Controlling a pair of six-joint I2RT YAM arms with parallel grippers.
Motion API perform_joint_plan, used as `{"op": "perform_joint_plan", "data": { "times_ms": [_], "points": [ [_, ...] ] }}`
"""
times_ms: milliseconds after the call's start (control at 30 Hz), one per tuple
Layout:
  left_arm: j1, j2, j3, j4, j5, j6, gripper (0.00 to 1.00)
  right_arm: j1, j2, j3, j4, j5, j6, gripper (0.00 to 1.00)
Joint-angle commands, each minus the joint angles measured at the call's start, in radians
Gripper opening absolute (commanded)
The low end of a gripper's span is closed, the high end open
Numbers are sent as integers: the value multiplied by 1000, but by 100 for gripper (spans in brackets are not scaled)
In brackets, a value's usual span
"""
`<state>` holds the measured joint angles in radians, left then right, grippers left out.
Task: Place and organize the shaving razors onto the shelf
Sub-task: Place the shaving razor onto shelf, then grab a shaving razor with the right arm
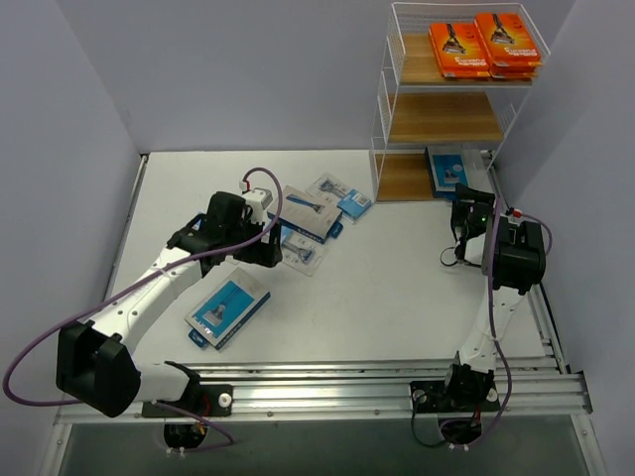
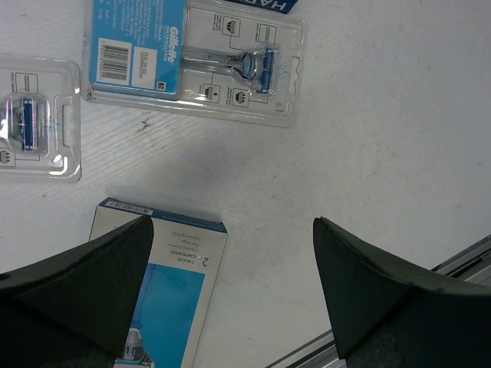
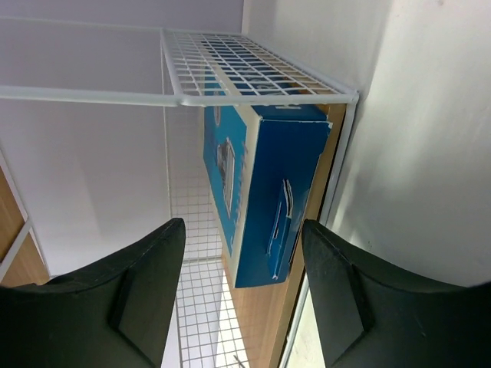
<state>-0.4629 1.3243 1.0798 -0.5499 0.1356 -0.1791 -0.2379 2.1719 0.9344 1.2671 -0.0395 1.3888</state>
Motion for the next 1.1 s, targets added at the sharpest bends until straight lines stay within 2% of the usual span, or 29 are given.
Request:
{"op": "perform_joint_plan", "data": {
  "times_ms": [0, 300, 500, 733, 933, 1067],
  "points": [
    [1, -28, 35, 5, 4, 6, 94, -6, -66, -8, 12, -22, 9, 58],
    [1, -33, 38, 5, 10, 6, 94, -11, -129, -22, -26, -62, -59, 59],
    [1, -68, 29, 16, -14, 7, 94, 5, -191, -75, 28, -177, -137, 61],
    [1, -132, 20, 18, -90, 15, 94, 51, -348, -190, -112, -250, -281, 63],
    [3, -201, -6, 45, -174, 17, 94, 156, -491, -298, -182, -325, -419, 62],
    [4, -209, -14, 48, -217, 15, 95, 322, -593, -356, -313, -265, -505, 62]
  ]
}}
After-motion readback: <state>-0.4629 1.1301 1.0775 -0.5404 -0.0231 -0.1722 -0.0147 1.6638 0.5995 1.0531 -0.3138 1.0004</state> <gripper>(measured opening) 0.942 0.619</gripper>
